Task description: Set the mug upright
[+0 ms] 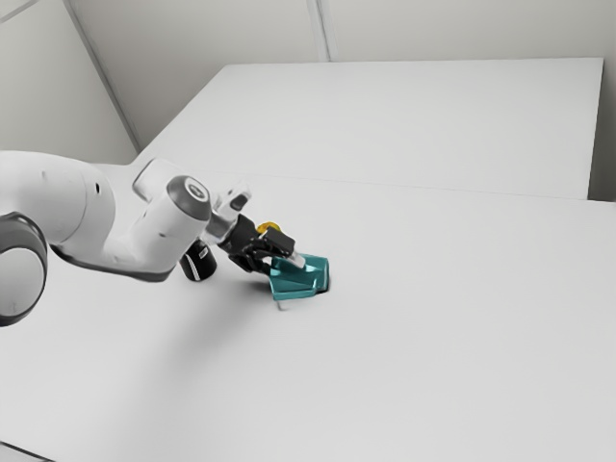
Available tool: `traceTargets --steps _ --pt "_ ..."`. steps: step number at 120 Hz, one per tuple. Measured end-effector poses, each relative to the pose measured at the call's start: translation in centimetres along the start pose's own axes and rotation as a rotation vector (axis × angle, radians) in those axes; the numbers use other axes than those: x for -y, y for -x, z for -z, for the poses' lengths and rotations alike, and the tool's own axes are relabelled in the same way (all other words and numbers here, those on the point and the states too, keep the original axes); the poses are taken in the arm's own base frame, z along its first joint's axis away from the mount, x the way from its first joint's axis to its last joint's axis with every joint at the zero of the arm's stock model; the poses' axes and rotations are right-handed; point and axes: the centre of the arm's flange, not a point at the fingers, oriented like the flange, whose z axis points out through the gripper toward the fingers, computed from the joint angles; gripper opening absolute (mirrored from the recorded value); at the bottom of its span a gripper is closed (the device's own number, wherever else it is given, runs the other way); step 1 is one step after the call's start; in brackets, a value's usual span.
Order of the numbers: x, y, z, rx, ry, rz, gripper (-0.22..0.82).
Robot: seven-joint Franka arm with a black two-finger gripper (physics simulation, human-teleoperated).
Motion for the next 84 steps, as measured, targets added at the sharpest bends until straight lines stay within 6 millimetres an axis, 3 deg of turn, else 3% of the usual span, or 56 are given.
traceTargets --steps 41,84 --pt "0.67 0.21 -0.61 -0.042 0.042 -0.062 0.60" --pt "0.02 0.14 -0.95 -0.086 0.079 -0.135 0.36"
